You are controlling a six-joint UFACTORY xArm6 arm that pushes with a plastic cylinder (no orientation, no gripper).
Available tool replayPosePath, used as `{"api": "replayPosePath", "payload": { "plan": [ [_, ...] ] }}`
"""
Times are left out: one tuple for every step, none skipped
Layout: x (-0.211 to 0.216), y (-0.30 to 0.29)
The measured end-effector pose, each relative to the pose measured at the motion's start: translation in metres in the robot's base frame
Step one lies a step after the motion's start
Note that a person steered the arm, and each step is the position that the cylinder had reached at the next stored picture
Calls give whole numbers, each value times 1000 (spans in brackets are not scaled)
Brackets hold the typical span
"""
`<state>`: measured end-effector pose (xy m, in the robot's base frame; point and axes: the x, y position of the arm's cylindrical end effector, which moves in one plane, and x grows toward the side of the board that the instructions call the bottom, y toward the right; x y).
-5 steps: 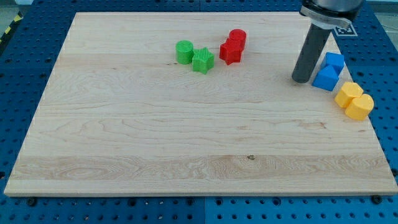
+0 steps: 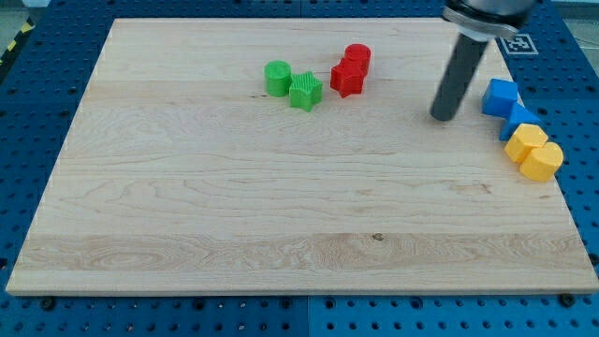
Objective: Slide red star into blue cube
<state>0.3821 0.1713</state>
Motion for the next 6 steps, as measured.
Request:
{"api": "replayPosePath", "payload": {
  "plan": [
    [-57,-6],
    [-99,-16],
    [-132,-61],
    [-137,-124],
    [-114,-165],
    [-74,-175]
  ]
}}
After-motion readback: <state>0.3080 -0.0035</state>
